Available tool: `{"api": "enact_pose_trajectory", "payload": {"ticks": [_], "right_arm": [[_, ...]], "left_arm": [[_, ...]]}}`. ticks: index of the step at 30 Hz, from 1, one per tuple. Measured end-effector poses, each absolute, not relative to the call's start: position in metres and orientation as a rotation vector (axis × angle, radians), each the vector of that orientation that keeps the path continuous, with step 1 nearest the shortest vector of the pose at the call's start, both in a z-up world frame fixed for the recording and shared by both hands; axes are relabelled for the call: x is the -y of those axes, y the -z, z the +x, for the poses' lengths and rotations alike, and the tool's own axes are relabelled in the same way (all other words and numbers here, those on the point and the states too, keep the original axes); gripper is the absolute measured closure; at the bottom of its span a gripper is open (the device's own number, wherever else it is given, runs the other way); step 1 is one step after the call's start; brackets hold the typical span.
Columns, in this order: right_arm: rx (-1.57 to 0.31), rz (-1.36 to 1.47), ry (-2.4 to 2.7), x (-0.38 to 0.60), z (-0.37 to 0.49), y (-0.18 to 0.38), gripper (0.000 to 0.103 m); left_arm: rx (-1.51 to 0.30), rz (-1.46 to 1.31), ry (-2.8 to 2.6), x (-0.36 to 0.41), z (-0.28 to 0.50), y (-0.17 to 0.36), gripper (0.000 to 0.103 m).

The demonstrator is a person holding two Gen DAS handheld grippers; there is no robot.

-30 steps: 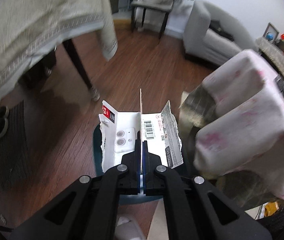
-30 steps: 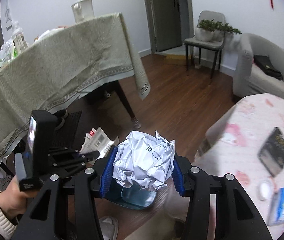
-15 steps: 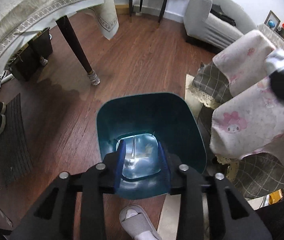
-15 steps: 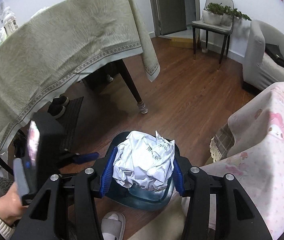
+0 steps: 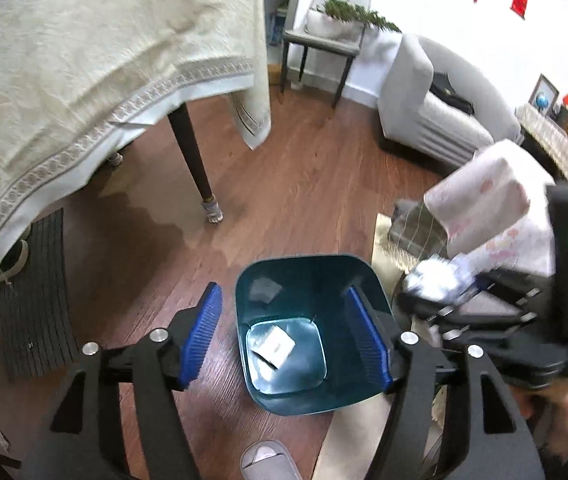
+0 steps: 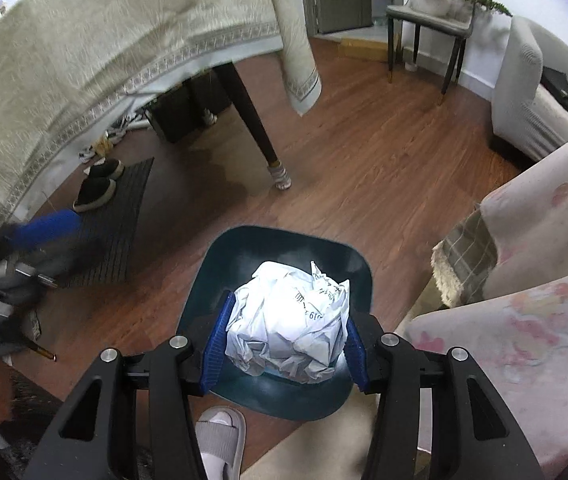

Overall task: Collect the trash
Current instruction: 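Open the left gripper to drop the box into the bin while the right drops the paper ball, then move both open grippers back over the table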

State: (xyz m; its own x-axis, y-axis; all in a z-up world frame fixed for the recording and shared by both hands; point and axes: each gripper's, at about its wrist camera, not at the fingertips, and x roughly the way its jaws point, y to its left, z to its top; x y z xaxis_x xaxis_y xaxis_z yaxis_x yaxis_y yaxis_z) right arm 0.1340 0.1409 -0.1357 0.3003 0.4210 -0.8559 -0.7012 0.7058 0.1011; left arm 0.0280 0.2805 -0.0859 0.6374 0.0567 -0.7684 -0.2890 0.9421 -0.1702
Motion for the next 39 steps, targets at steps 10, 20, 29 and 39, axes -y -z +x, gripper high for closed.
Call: {"api": "enact_pose_trajectory", "payload": {"ticks": [10, 20, 29, 39], "right_arm": [[-1.100, -0.374, -0.768, -0.181, 0.135, 0.182, 0.051], [-1.110, -0.409, -0.767, -0.190, 0.132, 0.192, 0.033], [-1.097, -0.380, -0.765, -0.168, 0.133, 0.172, 0.033], [-0.992, -0.361, -0.827, -0.135, 0.114, 0.116, 0.027]], "left_arm": [[-0.763, -0.279, -0.236, -0.290, 0.005, 0.049, 0.028], [-0.707, -0.304, -0.202, -0.288, -0.003, 0.028, 0.026], [-0.665, -0.246, -0.179, -0.268, -0.002, 0.008, 0.024], [-0.623, -0.211, -0.153, -0.238, 0.006, -0.017, 0.020]]}}
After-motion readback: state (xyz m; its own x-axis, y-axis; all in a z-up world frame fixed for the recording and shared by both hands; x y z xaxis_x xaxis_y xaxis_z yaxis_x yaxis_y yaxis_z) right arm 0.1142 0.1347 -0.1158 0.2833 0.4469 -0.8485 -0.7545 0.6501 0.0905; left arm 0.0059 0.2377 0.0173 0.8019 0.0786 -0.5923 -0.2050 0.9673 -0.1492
